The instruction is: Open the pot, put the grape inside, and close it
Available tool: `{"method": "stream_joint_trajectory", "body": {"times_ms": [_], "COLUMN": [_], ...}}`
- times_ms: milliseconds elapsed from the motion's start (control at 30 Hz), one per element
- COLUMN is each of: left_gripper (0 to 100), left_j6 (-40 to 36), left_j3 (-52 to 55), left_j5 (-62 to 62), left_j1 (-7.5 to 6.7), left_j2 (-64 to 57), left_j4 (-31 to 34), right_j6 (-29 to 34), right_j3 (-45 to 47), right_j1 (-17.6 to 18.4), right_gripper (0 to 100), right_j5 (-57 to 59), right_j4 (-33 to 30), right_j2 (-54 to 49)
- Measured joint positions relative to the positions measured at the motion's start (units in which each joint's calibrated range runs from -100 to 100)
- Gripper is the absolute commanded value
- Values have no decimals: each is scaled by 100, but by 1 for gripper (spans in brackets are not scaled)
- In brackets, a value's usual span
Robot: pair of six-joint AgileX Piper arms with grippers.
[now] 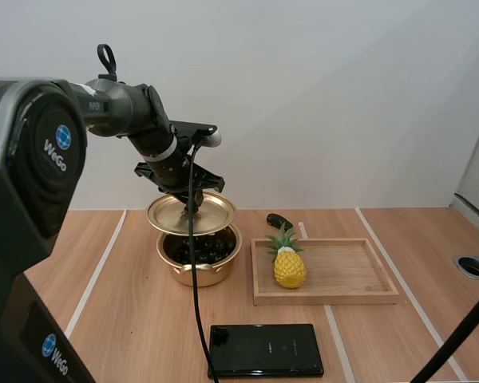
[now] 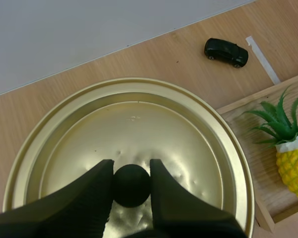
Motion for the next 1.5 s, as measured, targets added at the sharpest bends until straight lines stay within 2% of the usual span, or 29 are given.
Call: {"method": "stream_joint_trajectory", "body": {"times_ms": [300,600,833,1500], "left_gripper": [0,0,0,0], "left_j6": [51,457,517,517], "left_j3": [0,302,656,660], "left_j5": [0,-155,-471,-517], "left_j1": [0,0,0,0], "left_j2": [322,348,348,348], "left_j4": [-3,-461,-461,-302], "right_j6": [0,0,0,0], "right_j3": [0,0,0,0], "right_j1": [0,0,0,0], "right_gripper": [0,0,0,0], "right_j5": [0,0,0,0], "right_j4": [0,0,0,-10], "right_j2": [0,0,0,0]}}
